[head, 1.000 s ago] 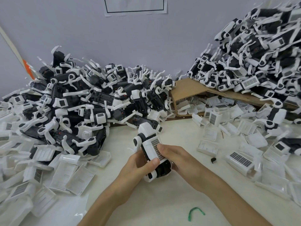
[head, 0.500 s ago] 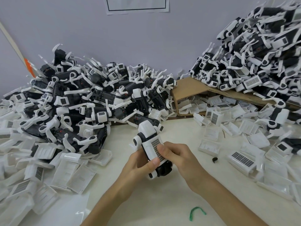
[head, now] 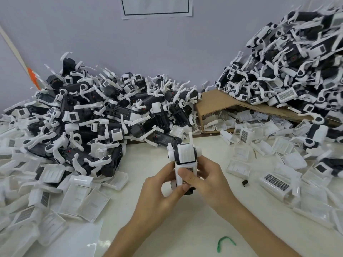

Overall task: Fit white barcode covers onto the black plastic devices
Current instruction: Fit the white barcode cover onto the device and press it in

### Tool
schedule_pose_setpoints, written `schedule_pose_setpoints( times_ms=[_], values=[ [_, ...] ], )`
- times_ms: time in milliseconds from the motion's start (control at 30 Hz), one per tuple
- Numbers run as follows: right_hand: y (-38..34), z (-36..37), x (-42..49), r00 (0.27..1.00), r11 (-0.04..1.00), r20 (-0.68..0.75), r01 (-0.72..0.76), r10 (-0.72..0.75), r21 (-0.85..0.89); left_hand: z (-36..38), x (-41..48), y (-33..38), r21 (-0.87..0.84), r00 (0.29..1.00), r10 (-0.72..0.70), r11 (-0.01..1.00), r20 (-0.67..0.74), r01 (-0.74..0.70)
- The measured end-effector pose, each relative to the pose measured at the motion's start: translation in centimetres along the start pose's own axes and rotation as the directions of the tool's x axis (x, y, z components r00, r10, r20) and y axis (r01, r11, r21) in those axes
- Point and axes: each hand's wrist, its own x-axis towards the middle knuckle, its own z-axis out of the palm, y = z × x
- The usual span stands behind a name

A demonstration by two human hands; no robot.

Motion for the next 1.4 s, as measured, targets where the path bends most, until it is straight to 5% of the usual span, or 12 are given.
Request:
schedule_pose_setpoints(
  times_ms=[233,500,767,1067,1400],
  values=[
    [0.0,0.0,-0.2,0.999,0.998,-0.039,0.038,-0.036,0.042,0.4,-0.2,-0.2,-0.034,0.999,-0.038,0.999,-0.025,0.037],
    [0.9,0.0,0.1,0.994,0.986,0.026,-0.108,0.106,0.127,0.0,0.0,-0.6,0.019,0.998,-0.038,0.999,-0.052,0.039],
    [0.6,-0.1,0.0,0.999,0.996,-0.031,-0.041,0.038,-0.082,0.0,0.0,-0.8,-0.104,0.991,-0.126,0.986,0.055,0.131],
    [0.8,-0.2,0.0,0.987,0.993,0.103,-0.121,0.119,0.009,0.0,0.4,-1.0,-0.164,0.991,-0.134,0.977,0.027,0.137],
    [1.2,0.1,0.0,0.995,0.996,0.041,-0.086,0.086,0.0,0.1,0.5,-1.0,-0.137,0.995,-0.096,0.986,-0.026,0.092]
  ],
)
